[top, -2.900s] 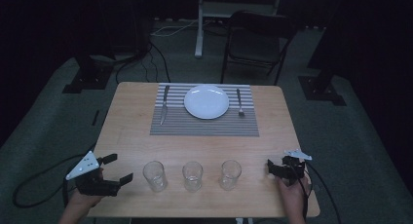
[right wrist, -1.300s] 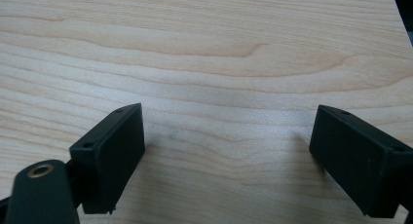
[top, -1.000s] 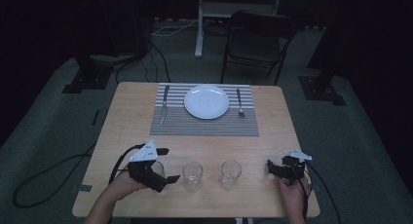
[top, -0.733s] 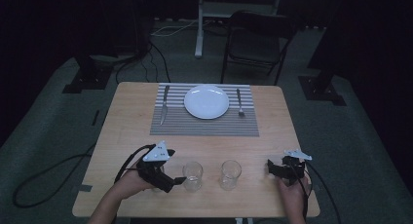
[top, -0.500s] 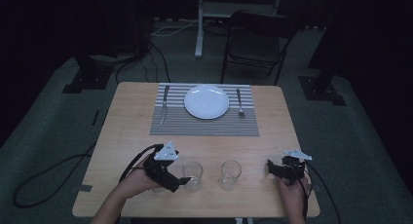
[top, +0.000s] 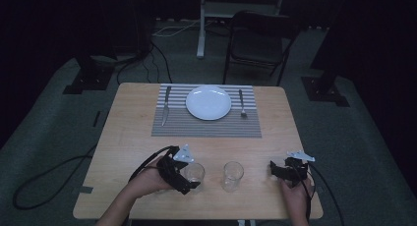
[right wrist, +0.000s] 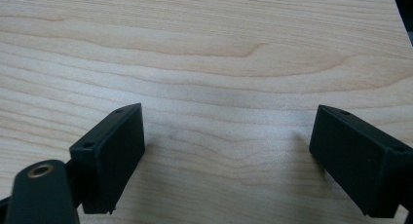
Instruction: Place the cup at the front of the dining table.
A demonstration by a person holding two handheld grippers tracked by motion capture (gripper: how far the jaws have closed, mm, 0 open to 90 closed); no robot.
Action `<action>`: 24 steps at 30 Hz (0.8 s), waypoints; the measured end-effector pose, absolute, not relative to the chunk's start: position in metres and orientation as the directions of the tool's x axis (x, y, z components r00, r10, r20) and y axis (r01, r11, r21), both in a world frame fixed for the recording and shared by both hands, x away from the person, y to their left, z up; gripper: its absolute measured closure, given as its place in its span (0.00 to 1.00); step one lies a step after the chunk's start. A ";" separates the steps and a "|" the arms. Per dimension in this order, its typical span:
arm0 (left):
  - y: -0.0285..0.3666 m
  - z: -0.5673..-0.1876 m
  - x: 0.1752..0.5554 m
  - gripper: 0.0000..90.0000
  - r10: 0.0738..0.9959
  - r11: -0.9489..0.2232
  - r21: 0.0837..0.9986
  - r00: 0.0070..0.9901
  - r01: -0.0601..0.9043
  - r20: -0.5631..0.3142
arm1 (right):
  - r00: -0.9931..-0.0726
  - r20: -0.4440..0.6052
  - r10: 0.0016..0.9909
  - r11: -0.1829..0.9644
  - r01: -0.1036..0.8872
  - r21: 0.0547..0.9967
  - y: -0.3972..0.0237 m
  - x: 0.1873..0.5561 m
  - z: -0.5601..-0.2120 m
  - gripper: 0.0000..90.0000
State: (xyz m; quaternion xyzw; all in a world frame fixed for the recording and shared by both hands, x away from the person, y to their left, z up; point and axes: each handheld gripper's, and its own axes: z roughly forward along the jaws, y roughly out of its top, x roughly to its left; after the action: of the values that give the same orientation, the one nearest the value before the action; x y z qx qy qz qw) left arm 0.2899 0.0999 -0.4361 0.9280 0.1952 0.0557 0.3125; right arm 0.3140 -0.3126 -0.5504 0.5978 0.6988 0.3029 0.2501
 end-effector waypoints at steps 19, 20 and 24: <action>0.073 -0.446 0.295 0.16 0.442 -0.794 0.468 0.897 0.387 0.009 | -0.160 0.013 0.987 0.102 0.684 0.722 -0.313 0.314 -0.550 0.14; 0.072 -0.447 0.295 0.17 0.443 -0.793 0.466 0.897 0.392 -0.002 | -0.160 0.013 0.987 0.101 0.684 0.722 -0.313 0.314 -0.550 0.14; 0.071 -0.448 0.295 0.24 0.427 -0.813 0.442 0.904 0.379 0.010 | -0.160 0.013 0.987 0.101 0.684 0.722 -0.313 0.314 -0.550 0.14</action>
State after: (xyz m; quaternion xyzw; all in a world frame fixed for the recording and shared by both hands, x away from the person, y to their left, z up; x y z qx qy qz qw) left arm 0.2946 0.0709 -0.4482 0.9506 0.2117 0.0545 0.2204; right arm 0.3140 -0.3126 -0.5504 0.5980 0.6987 0.3030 0.2500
